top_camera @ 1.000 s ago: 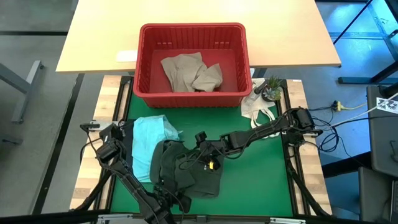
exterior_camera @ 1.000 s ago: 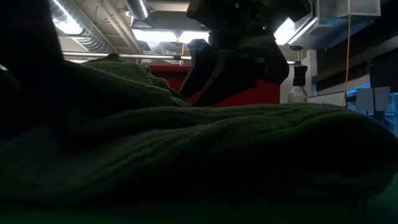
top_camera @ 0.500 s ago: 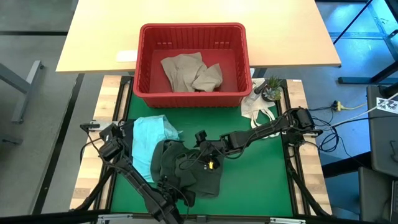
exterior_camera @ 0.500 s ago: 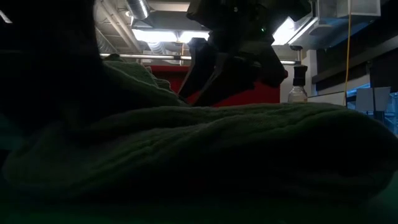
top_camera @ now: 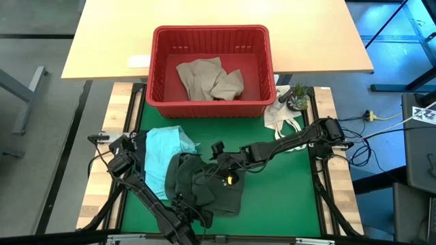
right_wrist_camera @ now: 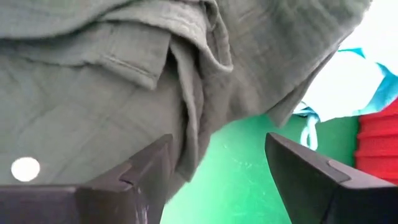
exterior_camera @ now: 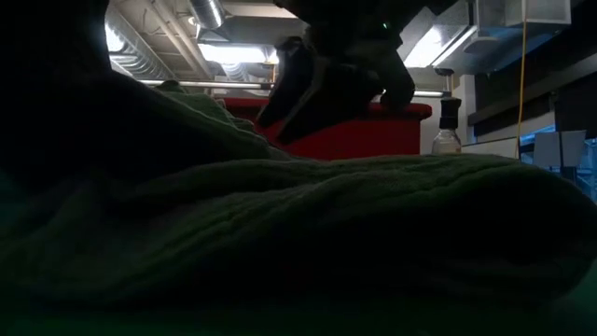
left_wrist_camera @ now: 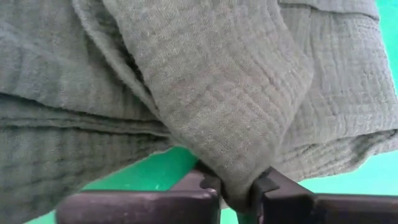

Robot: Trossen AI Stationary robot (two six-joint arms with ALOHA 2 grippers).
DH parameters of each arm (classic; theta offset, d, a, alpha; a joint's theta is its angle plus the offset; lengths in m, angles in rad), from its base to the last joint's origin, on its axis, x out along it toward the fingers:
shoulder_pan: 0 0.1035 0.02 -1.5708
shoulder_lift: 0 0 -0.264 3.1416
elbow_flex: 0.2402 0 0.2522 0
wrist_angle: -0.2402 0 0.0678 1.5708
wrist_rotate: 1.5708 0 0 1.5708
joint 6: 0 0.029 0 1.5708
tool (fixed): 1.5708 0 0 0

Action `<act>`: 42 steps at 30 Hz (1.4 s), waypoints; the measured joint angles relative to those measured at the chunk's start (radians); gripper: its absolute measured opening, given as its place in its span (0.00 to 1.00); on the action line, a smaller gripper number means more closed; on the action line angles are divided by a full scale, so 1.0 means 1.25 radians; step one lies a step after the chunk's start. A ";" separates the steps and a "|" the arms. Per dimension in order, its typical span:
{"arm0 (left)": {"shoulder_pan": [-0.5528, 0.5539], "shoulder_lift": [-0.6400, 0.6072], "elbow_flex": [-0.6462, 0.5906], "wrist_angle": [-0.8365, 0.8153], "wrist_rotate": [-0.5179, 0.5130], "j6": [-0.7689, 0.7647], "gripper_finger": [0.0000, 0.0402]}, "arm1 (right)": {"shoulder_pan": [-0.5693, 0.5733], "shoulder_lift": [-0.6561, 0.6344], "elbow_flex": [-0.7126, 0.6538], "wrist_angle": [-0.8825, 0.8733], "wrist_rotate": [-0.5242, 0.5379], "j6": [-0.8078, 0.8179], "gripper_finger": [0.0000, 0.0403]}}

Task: Fold Laundry from Bin
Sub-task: Fold the green polo shirt from the red laundry bin

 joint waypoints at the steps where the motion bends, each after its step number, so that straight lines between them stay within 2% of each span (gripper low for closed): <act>1: 0.000 0.000 0.000 0.000 0.000 0.000 0.03 | 0.000 0.000 0.002 -0.009 0.009 -0.008 0.63; 16: 0.001 0.000 0.000 0.000 0.000 0.001 0.03 | -0.001 0.051 0.003 -0.002 0.024 -0.059 0.60; 25: 0.001 0.000 0.000 0.002 0.000 0.001 0.04 | -0.005 0.052 0.008 0.007 0.059 -0.094 0.38; 33: 0.002 0.000 0.000 0.006 0.000 0.001 0.02 | -0.012 0.057 0.008 -0.009 -0.046 -0.095 0.29; 37: 0.002 0.000 0.000 0.006 -0.005 0.002 0.02 | -0.011 0.057 0.008 -0.010 -0.061 -0.102 0.26; 39: 0.001 0.000 0.000 0.006 -0.006 0.014 0.02 | -0.010 0.057 0.008 -0.023 -0.061 -0.115 0.21; 42: 0.002 0.000 0.014 0.004 -0.010 0.061 0.01 | -0.011 0.057 0.007 -0.024 -0.059 -0.119 0.07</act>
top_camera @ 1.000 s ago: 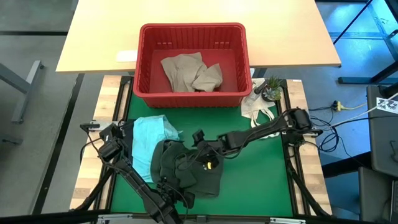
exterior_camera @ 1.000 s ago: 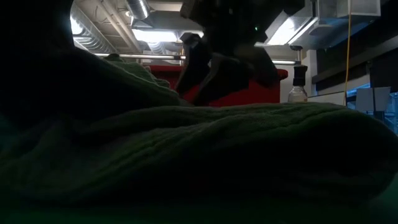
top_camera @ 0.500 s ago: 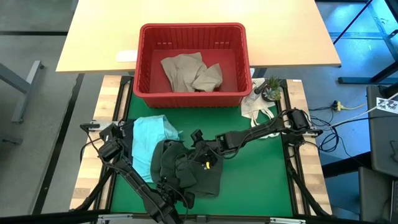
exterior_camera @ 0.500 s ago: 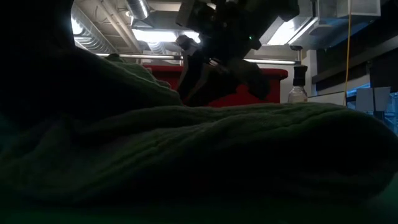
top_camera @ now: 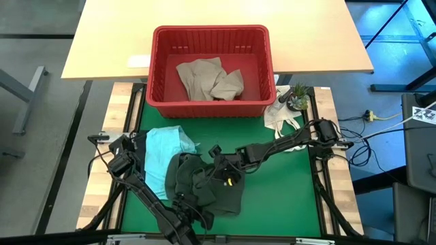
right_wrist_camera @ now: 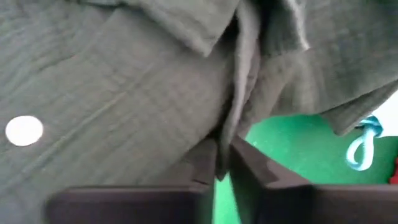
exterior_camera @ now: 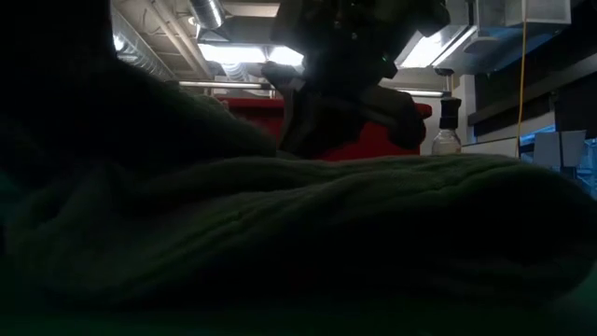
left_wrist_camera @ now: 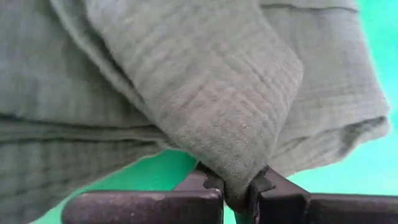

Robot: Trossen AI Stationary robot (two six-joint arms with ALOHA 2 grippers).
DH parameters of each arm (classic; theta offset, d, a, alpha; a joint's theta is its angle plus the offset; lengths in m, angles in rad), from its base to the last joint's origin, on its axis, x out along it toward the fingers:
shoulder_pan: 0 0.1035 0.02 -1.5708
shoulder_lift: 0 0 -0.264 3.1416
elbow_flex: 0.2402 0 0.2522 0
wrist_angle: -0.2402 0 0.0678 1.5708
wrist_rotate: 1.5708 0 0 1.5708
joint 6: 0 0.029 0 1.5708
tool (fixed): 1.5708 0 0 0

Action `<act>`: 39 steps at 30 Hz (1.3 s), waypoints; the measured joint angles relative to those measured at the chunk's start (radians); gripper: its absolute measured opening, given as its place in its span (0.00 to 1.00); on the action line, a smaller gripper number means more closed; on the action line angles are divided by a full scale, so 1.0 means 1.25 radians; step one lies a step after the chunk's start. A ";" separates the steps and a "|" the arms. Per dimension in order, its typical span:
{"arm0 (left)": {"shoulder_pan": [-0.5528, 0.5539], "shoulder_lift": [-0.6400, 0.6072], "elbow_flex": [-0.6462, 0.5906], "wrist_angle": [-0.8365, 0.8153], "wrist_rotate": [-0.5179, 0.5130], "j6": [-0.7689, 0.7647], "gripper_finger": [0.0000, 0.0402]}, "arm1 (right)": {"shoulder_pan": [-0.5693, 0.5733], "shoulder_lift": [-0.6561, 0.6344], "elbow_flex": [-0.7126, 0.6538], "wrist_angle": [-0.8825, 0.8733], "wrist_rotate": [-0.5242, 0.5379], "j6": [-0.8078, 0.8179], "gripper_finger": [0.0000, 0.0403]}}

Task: Fold Laundry from Bin
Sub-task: Fold the green polo shirt from the red laundry bin

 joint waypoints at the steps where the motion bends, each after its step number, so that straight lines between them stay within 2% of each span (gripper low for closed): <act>1: 0.000 0.000 0.008 -0.004 -0.005 0.010 0.01 | 0.000 -0.002 0.000 0.004 0.004 -0.009 0.04; 8: -0.004 -0.001 0.104 -0.172 -0.008 0.024 0.00 | 0.000 -0.010 0.023 -0.005 0.109 -0.020 0.04; 13: -0.007 -0.001 0.176 -0.312 0.038 0.024 0.00 | 0.000 -0.010 0.066 -0.017 0.142 -0.037 0.02; 19: -0.008 -0.001 0.212 -0.412 0.068 0.024 0.00 | 0.000 -0.011 0.141 -0.025 0.161 -0.037 0.01; 24: -0.008 -0.002 0.213 -0.420 0.101 0.042 0.00 | 0.000 -0.011 0.182 -0.008 0.160 -0.037 0.01; 34: 0.005 -0.002 0.205 -0.421 0.190 0.085 0.00 | -0.007 -0.005 0.182 0.070 0.078 -0.036 0.03; 39: 0.010 -0.002 0.188 -0.420 0.201 0.087 0.03 | -0.011 0.001 0.182 0.074 0.070 -0.036 0.03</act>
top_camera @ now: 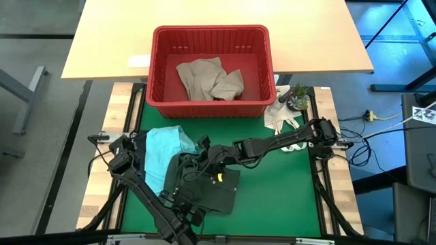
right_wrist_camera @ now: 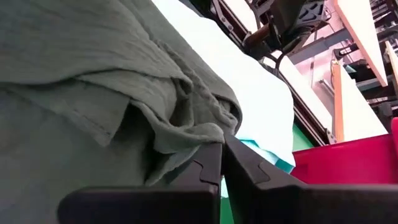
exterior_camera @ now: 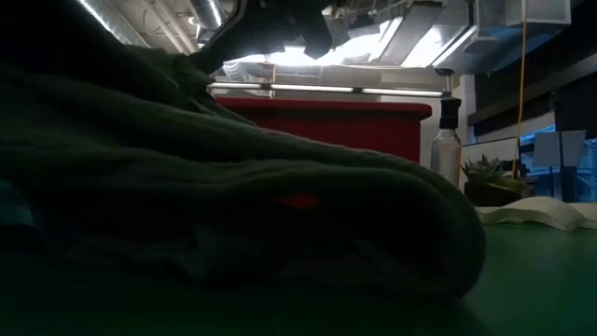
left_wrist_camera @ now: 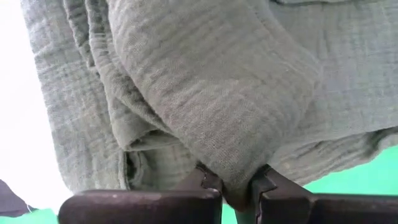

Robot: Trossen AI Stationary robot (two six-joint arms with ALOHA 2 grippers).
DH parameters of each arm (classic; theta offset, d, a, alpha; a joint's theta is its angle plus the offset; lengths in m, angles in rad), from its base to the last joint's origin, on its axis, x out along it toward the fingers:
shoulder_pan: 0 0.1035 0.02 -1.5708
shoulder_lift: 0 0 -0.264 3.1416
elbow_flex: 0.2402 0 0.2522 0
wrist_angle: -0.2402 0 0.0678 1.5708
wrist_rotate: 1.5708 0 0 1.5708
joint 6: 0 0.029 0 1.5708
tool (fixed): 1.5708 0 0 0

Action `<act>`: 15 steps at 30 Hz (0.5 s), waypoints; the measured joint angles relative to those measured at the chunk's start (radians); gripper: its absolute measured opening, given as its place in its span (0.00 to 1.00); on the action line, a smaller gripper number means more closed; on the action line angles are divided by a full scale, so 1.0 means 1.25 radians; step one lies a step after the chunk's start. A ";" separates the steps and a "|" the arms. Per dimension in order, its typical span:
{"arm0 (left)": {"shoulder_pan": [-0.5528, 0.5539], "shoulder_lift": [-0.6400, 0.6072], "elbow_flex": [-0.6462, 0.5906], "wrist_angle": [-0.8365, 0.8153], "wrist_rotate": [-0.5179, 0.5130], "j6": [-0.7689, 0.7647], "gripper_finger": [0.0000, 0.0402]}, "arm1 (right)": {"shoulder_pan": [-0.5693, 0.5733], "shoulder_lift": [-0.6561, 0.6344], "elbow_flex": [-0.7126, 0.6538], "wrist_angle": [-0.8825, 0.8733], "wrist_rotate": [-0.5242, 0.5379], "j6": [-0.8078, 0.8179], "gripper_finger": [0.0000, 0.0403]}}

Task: Fold Laundry from Bin
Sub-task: Fold the green polo shirt from the red laundry bin

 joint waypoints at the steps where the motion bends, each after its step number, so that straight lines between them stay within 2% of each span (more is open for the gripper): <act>1: 0.000 0.000 -0.003 0.000 0.000 0.000 0.04 | 0.000 0.000 0.000 0.000 0.000 0.000 0.03; 4: 0.000 0.000 -0.004 0.000 0.001 0.000 0.06 | -0.001 0.000 0.000 0.002 0.000 0.000 0.04; 7: 0.001 0.000 -0.004 0.000 0.010 0.000 0.10 | -0.001 0.000 0.000 0.002 -0.002 0.000 0.08; 15: 0.003 0.000 -0.004 0.000 0.047 0.021 0.28 | 0.000 0.000 0.000 0.039 -0.029 0.001 0.39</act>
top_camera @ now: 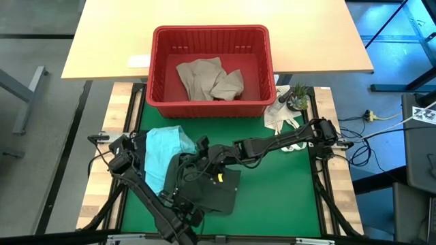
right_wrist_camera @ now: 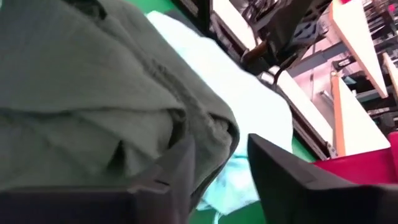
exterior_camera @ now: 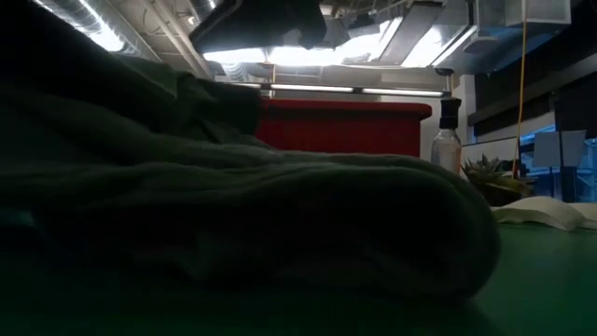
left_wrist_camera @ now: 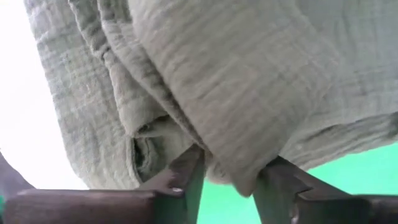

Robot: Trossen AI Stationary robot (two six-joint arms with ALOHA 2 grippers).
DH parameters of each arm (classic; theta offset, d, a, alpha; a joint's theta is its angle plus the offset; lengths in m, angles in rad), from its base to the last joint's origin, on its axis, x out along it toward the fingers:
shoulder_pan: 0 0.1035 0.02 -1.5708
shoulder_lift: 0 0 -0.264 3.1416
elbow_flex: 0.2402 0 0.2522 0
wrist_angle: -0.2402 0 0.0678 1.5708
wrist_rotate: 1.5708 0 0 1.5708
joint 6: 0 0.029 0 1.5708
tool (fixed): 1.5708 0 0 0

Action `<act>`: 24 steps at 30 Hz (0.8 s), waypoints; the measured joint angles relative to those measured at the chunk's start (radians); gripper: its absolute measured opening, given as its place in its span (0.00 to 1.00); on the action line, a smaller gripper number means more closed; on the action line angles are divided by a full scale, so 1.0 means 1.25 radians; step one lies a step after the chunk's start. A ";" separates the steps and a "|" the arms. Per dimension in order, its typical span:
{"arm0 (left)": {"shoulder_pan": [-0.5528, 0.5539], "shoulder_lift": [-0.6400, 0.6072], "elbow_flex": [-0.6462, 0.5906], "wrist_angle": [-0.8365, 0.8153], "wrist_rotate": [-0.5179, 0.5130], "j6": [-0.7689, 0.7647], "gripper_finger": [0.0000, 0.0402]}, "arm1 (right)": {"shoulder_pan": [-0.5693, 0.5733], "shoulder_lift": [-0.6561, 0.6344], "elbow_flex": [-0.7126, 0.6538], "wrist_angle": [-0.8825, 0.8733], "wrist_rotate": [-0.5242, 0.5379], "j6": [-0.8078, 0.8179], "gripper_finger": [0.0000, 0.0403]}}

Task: Fold Laundry from Bin
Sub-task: Fold the green polo shirt from the red laundry bin

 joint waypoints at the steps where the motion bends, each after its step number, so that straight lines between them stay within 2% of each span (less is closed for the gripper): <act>1: 0.001 0.000 0.000 0.000 0.009 0.000 0.31 | 0.000 0.000 0.000 0.006 0.000 0.000 0.42; 6: 0.008 0.000 0.000 0.000 0.103 0.010 0.38 | 0.001 0.000 0.000 0.019 0.031 0.000 0.54; 13: 0.012 -0.002 0.003 0.000 0.135 0.056 0.39 | 0.002 0.000 0.000 0.007 0.166 -0.001 0.56; 17: 0.010 -0.023 0.003 0.000 0.095 0.038 0.39 | 0.002 -0.010 0.000 -0.040 0.202 0.004 0.54; 20: 0.002 -0.052 0.004 0.000 0.034 0.034 0.39 | 0.008 -0.042 -0.001 -0.107 0.181 0.008 0.53; 24: -0.002 -0.080 0.004 0.000 -0.049 0.041 0.39 | 0.012 -0.102 -0.001 -0.230 0.149 0.084 0.52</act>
